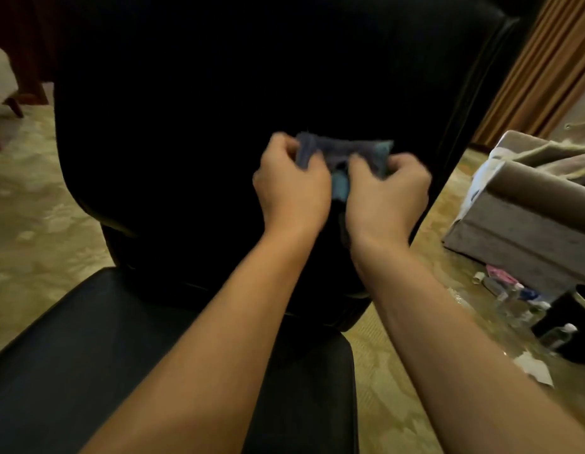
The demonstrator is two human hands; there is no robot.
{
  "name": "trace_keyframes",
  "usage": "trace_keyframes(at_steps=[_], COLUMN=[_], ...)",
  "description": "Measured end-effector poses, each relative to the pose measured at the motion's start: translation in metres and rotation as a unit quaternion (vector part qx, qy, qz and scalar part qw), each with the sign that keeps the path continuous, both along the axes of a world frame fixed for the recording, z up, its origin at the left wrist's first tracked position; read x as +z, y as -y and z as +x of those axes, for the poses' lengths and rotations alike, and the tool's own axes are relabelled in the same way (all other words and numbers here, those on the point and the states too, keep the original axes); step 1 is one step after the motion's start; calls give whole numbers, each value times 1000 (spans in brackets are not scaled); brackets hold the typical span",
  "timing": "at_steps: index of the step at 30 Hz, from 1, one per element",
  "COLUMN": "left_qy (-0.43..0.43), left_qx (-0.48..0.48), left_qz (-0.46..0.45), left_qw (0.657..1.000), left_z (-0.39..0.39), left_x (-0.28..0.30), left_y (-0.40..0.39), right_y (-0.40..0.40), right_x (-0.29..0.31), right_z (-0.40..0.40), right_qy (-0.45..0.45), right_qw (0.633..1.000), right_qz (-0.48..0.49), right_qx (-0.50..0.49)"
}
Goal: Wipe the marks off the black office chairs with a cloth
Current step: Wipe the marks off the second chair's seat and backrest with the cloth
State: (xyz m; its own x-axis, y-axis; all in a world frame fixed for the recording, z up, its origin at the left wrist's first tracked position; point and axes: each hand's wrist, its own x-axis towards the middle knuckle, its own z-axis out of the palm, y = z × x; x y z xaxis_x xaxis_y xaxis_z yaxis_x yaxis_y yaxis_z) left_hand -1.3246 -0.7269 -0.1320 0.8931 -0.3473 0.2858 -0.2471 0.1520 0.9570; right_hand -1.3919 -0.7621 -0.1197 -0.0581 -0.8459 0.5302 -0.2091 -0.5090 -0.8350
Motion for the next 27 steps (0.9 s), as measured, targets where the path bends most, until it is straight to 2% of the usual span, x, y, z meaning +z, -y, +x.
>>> trace_keyframes(at_steps=[3,5,9,11,13,16,17,19,20,22,24,27], left_qy=[-50,-99,-213,-274,-296,-311,-318,-292,-249,-158,-137,-119], left_qx=[-15,-17,-51,-89,-91,-61,-59,-66,-67,-48,-53,-65], left_qz=[42,87,203,212,167,90,57,-41,-86,-101,-85,-49], left_qw=[998,991,954,934,936,944,945,953,962,981,985,989], left_z=[-20,-28,-41,-47,-43,-28,-25,-14,-6,8,14,15], left_x=[-51,-85,-148,-164,-149,-112,-100,-66,-44,1,46,50], left_y=[-15,-19,-37,-38,-27,-16,-18,-27,-27,-16,-13,-10], right_y=[-23,-29,-38,-37,-25,-18,-25,-43,-43,-17,10,15], right_x=[-43,-75,-144,-163,-154,-118,-108,-70,-45,4,42,42], right_z=[-14,-20,-40,-49,-45,-25,-22,-13,-8,8,23,21], right_qy=[-26,-60,-110,-108,-52,105,124,149,162,192,193,66], right_qw=[999,998,975,951,944,925,930,957,964,967,967,991], right_qz=[-24,0,189,284,322,365,347,237,186,146,144,108], right_qx=[-8,-8,-36,-54,-47,-19,-5,76,97,82,80,43])
